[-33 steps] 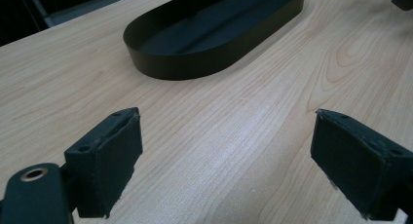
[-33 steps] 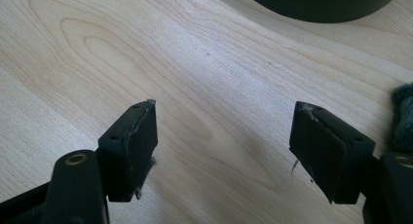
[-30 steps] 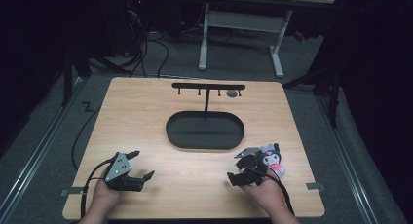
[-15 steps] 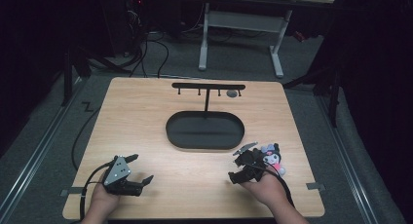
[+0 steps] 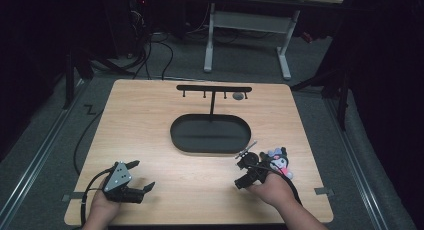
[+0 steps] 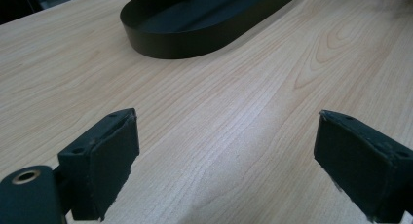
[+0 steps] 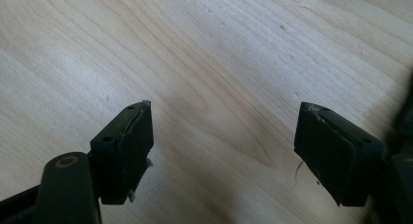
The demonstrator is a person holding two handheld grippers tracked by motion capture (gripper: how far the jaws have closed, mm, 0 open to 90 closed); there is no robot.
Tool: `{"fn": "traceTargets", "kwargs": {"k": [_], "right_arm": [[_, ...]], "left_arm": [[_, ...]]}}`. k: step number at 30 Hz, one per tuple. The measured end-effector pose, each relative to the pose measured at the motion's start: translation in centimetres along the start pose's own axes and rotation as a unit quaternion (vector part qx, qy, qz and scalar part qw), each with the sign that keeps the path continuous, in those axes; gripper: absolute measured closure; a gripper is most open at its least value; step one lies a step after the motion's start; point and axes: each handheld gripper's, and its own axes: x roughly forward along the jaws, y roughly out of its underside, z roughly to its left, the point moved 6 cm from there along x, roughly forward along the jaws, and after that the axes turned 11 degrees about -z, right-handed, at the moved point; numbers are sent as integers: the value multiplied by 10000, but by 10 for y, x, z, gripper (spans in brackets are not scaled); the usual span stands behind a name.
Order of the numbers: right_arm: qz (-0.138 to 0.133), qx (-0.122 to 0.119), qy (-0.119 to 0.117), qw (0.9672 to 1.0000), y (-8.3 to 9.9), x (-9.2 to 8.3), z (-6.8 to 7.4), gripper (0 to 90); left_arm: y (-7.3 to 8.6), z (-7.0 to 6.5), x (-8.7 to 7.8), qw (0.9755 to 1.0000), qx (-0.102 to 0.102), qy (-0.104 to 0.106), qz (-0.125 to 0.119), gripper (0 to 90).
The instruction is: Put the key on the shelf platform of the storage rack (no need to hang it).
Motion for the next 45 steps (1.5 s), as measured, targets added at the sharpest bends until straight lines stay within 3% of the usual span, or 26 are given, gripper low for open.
{"fn": "traceTargets", "kwargs": {"k": [4,7,12,16,26,28,37,40,45], "right_arm": [[326,-64,-27,9994,5,-10,-4,208],[419,-125,-15,9990,9,-13,-8,204],[566,47,95,9983,20,-26,-21,205],[567,124,149,9982,24,-33,-30,208],[543,351,378,9972,35,-59,-52,209],[545,434,439,9966,37,-65,-58,209],[522,663,543,9949,46,-70,-77,205],[503,791,560,9940,49,-68,-85,192],[500,1027,548,9919,52,-57,-92,170]], "left_arm": [[0,2,-1,10000,-34,-10,-10,99],[0,1,1,10000,-25,11,4,98],[-1,2,3,10000,-26,23,-22,98],[0,1,6,10000,-2,60,57,99],[-3,1,7,10000,-20,55,-34,100],[-1,1,8,10000,10,75,55,100],[0,2,7,10000,-6,80,51,102],[-3,3,9,10000,-46,57,-32,106],[-2,0,12,9999,19,136,44,112]]}}
